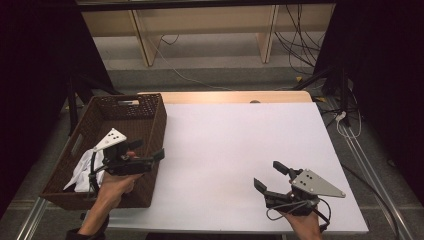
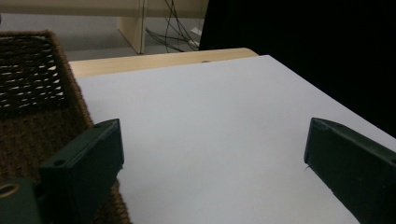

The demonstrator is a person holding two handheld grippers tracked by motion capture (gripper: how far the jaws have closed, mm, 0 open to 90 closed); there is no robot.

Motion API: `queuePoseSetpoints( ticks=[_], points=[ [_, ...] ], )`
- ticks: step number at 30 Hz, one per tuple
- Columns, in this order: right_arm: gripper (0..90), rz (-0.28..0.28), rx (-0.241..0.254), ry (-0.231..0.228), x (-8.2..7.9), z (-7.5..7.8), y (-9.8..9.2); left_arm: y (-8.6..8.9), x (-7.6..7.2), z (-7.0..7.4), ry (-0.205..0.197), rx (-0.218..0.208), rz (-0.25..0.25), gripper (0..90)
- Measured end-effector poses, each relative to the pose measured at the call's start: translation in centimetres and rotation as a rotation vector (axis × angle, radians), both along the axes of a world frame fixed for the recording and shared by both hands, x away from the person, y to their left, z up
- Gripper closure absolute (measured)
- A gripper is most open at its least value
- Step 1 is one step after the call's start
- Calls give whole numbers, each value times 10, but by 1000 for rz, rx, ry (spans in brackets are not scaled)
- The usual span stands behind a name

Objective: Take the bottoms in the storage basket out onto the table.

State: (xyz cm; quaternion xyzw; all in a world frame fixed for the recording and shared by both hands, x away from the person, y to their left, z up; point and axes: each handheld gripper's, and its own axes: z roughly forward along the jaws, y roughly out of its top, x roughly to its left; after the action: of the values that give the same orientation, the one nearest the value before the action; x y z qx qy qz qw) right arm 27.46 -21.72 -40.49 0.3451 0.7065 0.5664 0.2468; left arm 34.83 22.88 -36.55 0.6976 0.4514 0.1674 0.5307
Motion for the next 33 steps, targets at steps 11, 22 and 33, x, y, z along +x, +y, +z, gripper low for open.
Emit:
queuePoseSetpoints(
  ticks=[11,22,33],
  points=[
    [217,0,-2,7,0,0,0,13,6,-1,29,71,33,49],
    [218,0,0,8,1,-1,-1,31,11,1,64,131,72,50],
    [218,0,-1,8,1,-1,-1,44,16,0,114,211,100,52]
  ],
)
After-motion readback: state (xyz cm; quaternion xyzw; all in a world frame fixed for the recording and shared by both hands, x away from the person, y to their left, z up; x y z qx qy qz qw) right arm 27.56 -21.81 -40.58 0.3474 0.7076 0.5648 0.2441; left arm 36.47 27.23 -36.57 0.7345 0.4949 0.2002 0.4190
